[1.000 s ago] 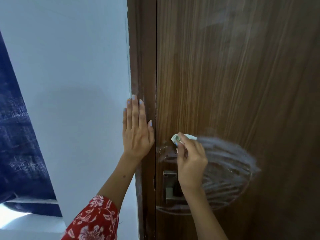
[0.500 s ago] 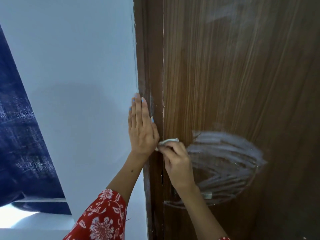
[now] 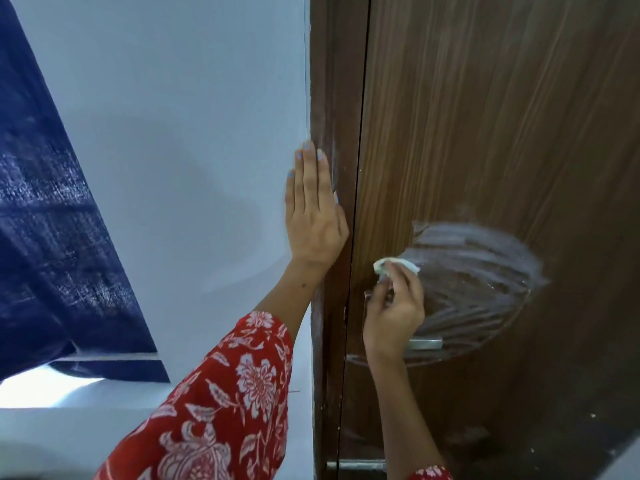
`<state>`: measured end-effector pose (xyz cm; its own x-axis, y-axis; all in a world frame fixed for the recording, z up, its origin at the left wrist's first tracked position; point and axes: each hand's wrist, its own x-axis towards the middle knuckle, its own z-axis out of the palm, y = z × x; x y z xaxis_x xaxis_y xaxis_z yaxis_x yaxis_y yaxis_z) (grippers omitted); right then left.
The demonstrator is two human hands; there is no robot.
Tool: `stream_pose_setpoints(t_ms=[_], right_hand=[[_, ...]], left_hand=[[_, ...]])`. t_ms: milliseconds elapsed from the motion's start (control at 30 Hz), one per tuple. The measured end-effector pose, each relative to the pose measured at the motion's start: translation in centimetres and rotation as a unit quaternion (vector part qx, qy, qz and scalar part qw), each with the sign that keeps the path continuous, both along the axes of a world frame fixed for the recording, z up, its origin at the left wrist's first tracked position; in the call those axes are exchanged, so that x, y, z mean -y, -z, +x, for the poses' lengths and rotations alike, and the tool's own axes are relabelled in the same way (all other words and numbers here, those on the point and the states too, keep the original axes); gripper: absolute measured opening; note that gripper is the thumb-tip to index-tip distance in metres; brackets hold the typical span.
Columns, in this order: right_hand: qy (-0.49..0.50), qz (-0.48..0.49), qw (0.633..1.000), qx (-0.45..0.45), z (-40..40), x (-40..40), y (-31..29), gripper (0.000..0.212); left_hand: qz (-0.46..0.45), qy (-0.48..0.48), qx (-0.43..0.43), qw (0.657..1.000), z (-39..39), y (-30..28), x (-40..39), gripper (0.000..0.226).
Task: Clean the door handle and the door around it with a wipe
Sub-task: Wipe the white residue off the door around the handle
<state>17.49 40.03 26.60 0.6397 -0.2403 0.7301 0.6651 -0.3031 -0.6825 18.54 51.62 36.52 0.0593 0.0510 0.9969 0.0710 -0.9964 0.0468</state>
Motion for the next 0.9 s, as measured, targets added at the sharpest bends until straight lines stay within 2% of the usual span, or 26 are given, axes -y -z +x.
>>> stream_pose_setpoints(t_ms=[33, 167, 200, 300, 333, 467, 600, 667, 767, 900], right_hand=[[-0.004, -0.015, 1.000, 0.011, -0.1, -0.2, -0.6, 0.028], [-0.056, -0.180, 0.979, 0.079, -0.2, -0.3, 0.5, 0.031], [-0.047, -0.173, 0.982, 0.067, 0.1, 0.3, 0.9, 0.030], [0.002, -0.050, 0.999, 0.015, 1.0, 0.6, 0.8, 0.026], [0.006, -0.051, 0.998, 0.025, 0.7, 0.2, 0.4, 0.029], [-0.048, -0.198, 0.974, 0.098, -0.6, -0.6, 1.8, 0.041], [-0.017, -0.128, 0.992, 0.008, 0.2, 0.2, 1.7, 0.052], [-0.023, -0.149, 0.988, 0.020, -0.4, -0.2, 1.1, 0.056], [-0.033, -0.229, 0.970, 0.070, -0.2, 0.7, 1.9, 0.059], [-0.020, -0.162, 0.986, 0.046, 1.1, 3.2, 1.2, 0.048]], left_hand=[[0.000, -0.003, 0.001, 1.000, 0.0, -0.1, 0.0, 0.051], [-0.002, -0.017, -0.002, 1.000, 0.1, -0.1, -0.1, 0.054], [-0.002, -0.018, -0.003, 1.000, 0.2, 0.0, -0.1, 0.054], [0.000, -0.023, -0.002, 1.000, 0.3, 0.1, -0.2, 0.054], [0.001, -0.024, -0.001, 1.000, 0.3, 0.1, -0.2, 0.054], [0.000, -0.028, 0.001, 1.000, 0.2, 0.0, -0.1, 0.053], [-0.002, -0.031, 0.001, 1.000, 0.2, -0.1, 0.0, 0.052], [-0.005, -0.039, -0.003, 0.999, 0.2, -0.1, 0.0, 0.052], [-0.009, -0.048, -0.008, 0.999, 0.0, -0.2, 0.1, 0.052], [-0.011, -0.056, -0.009, 0.998, -0.1, -0.2, 0.3, 0.053]])
